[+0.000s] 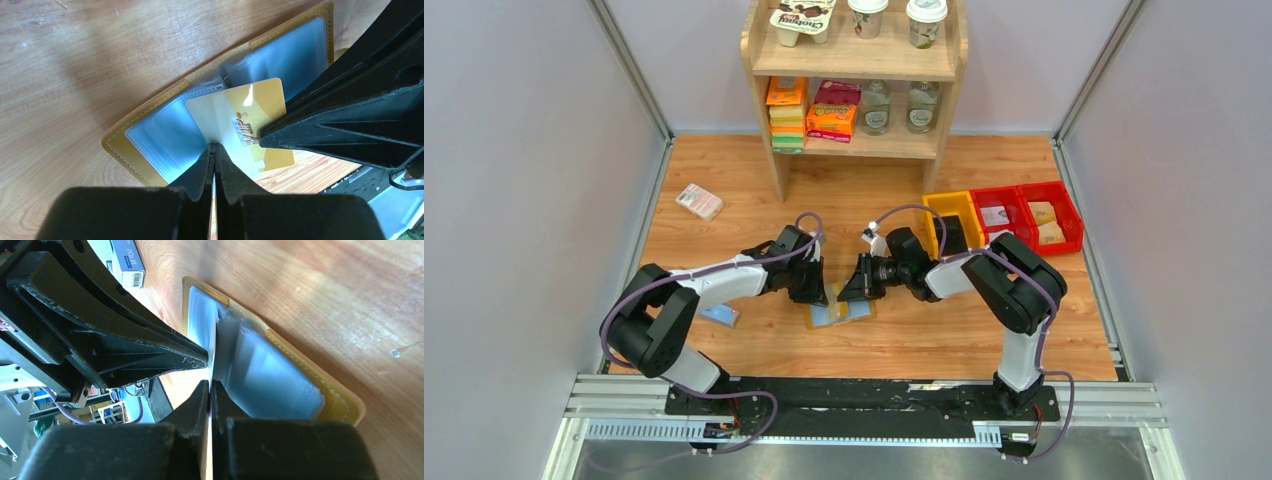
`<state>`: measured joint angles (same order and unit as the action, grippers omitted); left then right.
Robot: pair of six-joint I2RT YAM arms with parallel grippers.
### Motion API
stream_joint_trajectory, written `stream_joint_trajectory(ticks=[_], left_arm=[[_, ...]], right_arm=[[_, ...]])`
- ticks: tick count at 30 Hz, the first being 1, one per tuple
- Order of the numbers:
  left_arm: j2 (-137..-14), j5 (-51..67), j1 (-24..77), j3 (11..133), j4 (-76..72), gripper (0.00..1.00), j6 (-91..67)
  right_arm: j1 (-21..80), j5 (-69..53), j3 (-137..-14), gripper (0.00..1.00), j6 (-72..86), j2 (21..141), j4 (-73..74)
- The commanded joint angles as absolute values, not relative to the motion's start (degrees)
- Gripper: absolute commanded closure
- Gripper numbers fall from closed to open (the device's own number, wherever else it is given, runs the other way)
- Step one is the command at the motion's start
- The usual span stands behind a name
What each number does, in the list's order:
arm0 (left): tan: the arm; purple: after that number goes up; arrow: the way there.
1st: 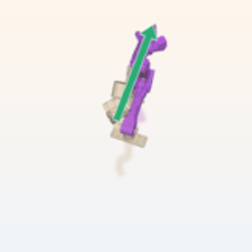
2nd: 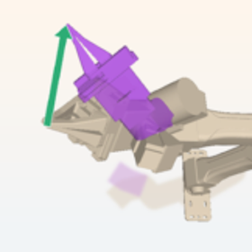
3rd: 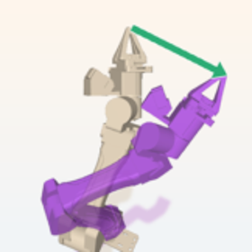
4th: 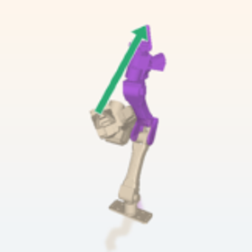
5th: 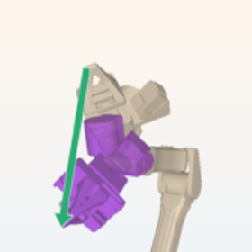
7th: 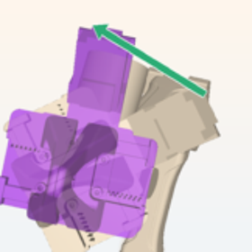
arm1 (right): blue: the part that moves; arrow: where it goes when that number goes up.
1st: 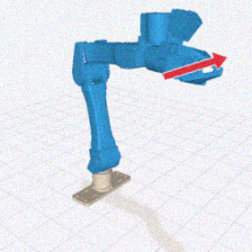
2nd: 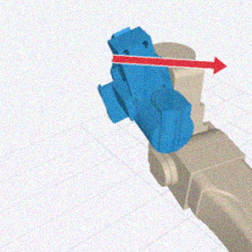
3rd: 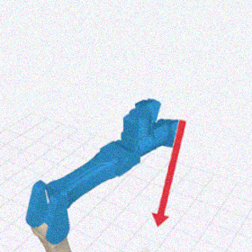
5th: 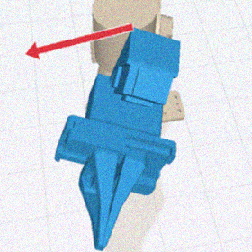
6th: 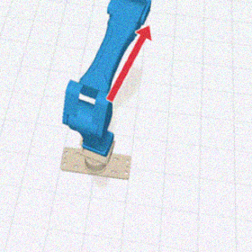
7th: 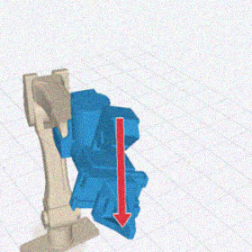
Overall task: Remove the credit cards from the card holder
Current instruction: Remove the credit card from the card holder, then place the credit card in the storage box.
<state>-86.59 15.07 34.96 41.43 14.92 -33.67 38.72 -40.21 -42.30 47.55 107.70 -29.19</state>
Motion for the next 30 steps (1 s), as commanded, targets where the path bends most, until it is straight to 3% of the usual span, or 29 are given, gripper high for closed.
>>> stream_joint_trajectory(ticks=[1,14,20,24,30], left_arm=[[-87.1,10.9,35.42,40.08,17.49,0.95,-31.38],[-80.6,3.69,35.42,43.42,23.73,0.87,-30.15],[-73.85,0.36,35.33,46.14,27.5,0.71,-30.06],[-66.56,-3.51,33.85,48.86,32.07,0.55,-29.0],[-54.59,-4.65,25.33,51.06,37.43,0.34,-26.9]], right_arm=[[38.94,-39.73,-43.95,0.99,45.09,106.97,-26.73],[36.39,-30.86,-41.75,1.0,38.41,91.42,-12.05],[33.32,-26.55,-40.87,1.0,37.79,81.85,-6.95],[28.4,-21.72,-40.61,1.0,37.27,72.1,-1.51],[15.15,-14.07,-39.55,1.0,38.49,56.98,6.32]])
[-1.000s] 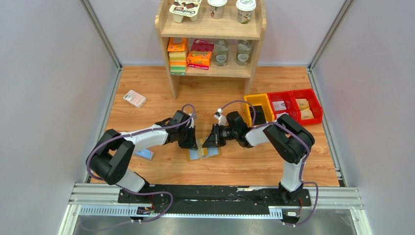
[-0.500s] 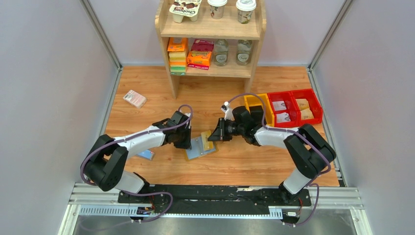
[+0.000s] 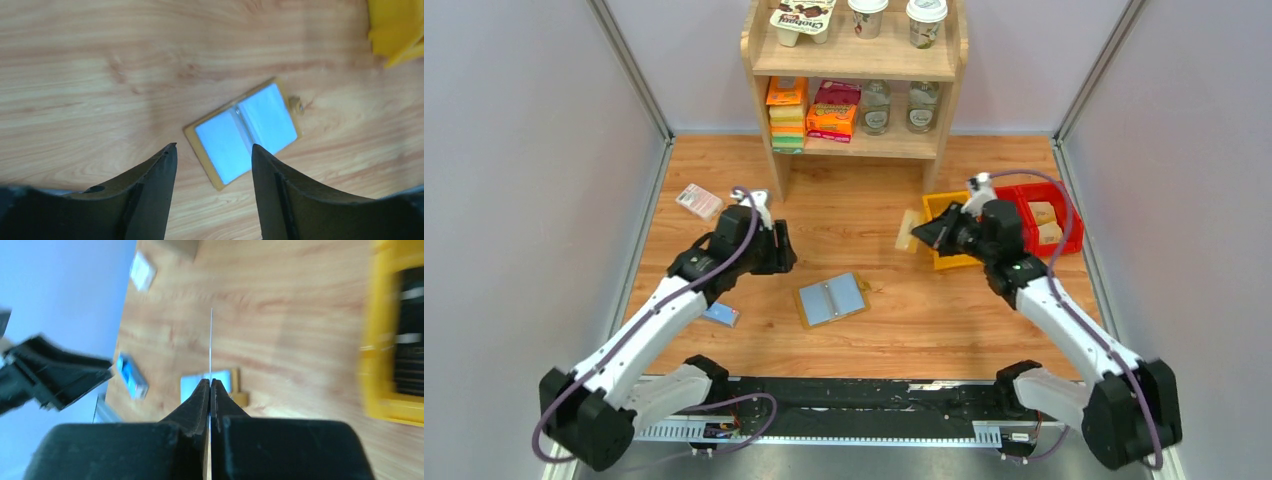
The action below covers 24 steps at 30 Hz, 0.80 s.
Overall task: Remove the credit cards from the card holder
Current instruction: Place the credit card in the storage box.
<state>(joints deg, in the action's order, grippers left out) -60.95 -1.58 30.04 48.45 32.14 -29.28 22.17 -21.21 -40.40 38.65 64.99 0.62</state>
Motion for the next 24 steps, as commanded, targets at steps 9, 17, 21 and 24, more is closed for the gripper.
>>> stream_joint_trajectory(ticks=[9,17,21,24], left_arm=[[-38.43,-17.39,23.12,53.62,40.61,0.15,-20.57],[-27.96,-24.43,23.12,45.89,35.87,0.09,-16.44],[-27.25,-24.78,23.12,42.11,33.23,0.08,-15.03],[-29.17,-25.4,23.12,42.54,32.7,0.07,-13.8]], right_arm=[[-8.67,-6.24,-38.32,1.0,42.18,45.09,8.97],[-22.57,-3.61,-38.76,1.0,48.07,51.23,2.21],[-27.41,-3.87,-39.63,1.0,52.02,58.42,-3.42],[-29.35,-4.48,-41.65,1.0,53.61,64.75,-6.06]])
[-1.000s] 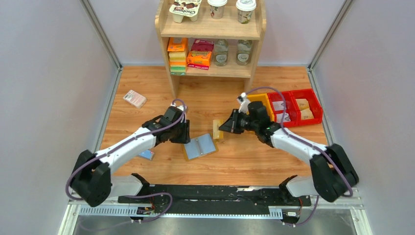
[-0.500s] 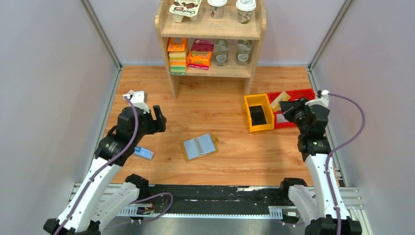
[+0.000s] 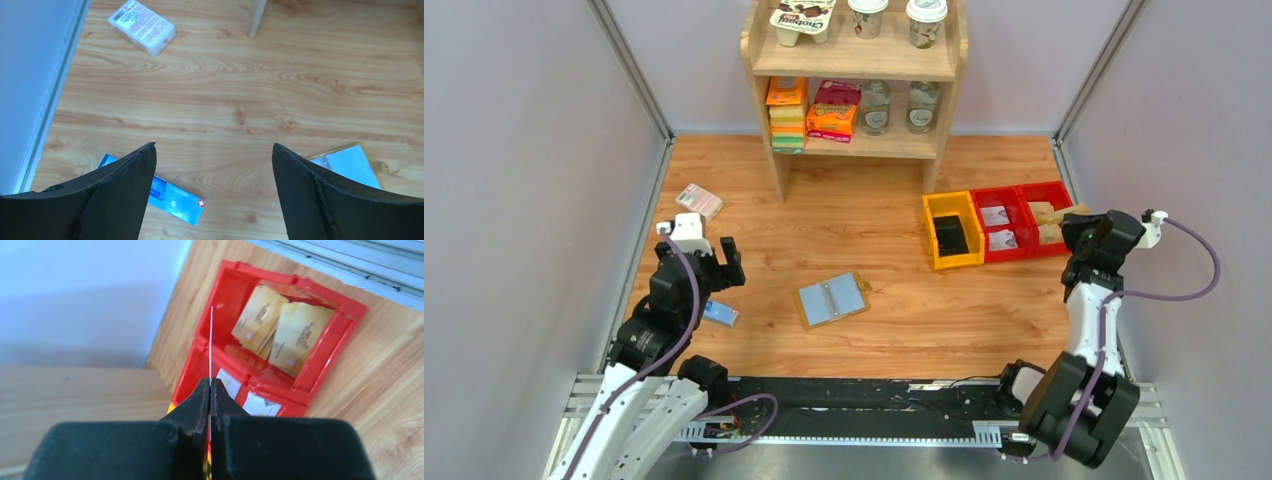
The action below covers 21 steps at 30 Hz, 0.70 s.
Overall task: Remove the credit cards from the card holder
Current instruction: Place the credit card in the storage box.
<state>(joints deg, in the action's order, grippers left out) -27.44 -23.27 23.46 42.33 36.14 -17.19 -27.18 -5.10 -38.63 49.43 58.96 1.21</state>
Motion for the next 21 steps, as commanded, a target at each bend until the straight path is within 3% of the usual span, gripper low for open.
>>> stream_joint_trajectory(ticks=[1,14,21], left_arm=[[-29.53,-26.18,23.12,42.54,32.43,0.07,-13.54],[-31.38,-27.69,23.03,42.1,32.34,0.07,-12.74],[-32.17,-27.68,22.68,42.1,32.26,0.07,-12.66]], right_arm=[[-29.62,-4.66,-42.79,1.0,53.87,66.95,-6.5],[-29.53,-7.29,-51.24,1.0,60.64,89.98,-13.97],[-28.39,-8.61,-51.77,1.0,62.49,96.5,-16.61]])
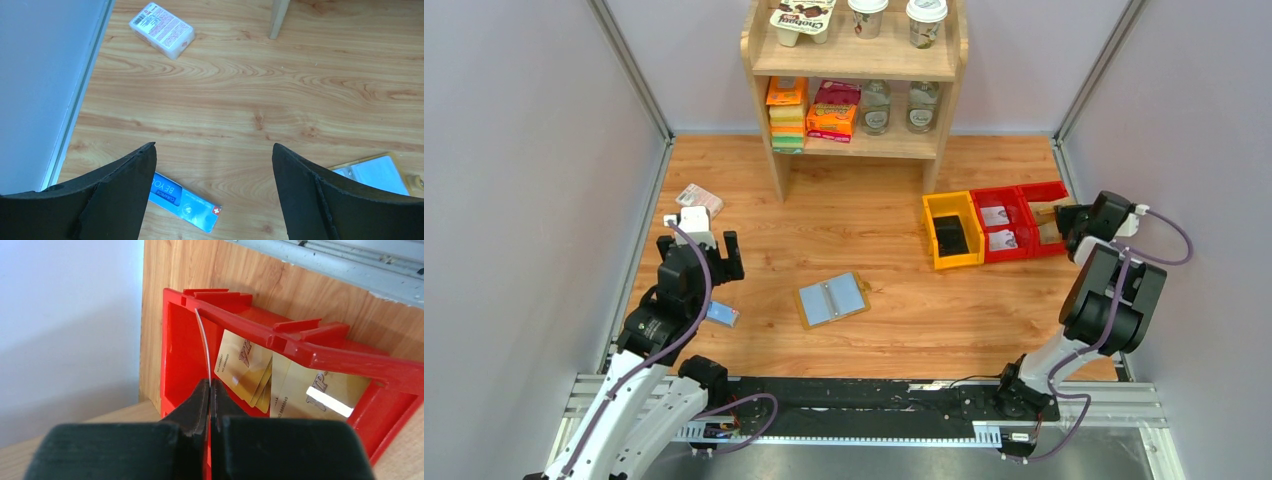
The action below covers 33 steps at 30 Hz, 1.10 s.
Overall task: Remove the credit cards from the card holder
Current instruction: Place the credit card in the storage box.
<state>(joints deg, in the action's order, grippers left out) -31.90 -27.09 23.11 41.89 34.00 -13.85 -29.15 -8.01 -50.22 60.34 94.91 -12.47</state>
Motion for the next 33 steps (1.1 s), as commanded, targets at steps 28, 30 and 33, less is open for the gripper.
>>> stream_joint_trajectory(ticks=[28,30,33], left_arm=[[-30.5,-25.58,22.32,42.1,32.08,0.07,-13.8],[-30.59,-25.58,22.33,42.19,32.17,0.07,-14.06],[-30.76,-25.23,22.41,42.19,32.52,0.07,-14.33]], right_arm=[[-9.7,2.52,-51.15,0.13,34.56,66.2,17.92],[-0.84,4.65,-50.98,0.11,32.44,64.08,19.33],[11.12,6.5,-50.45,0.1,31.2,62.76,20.04]])
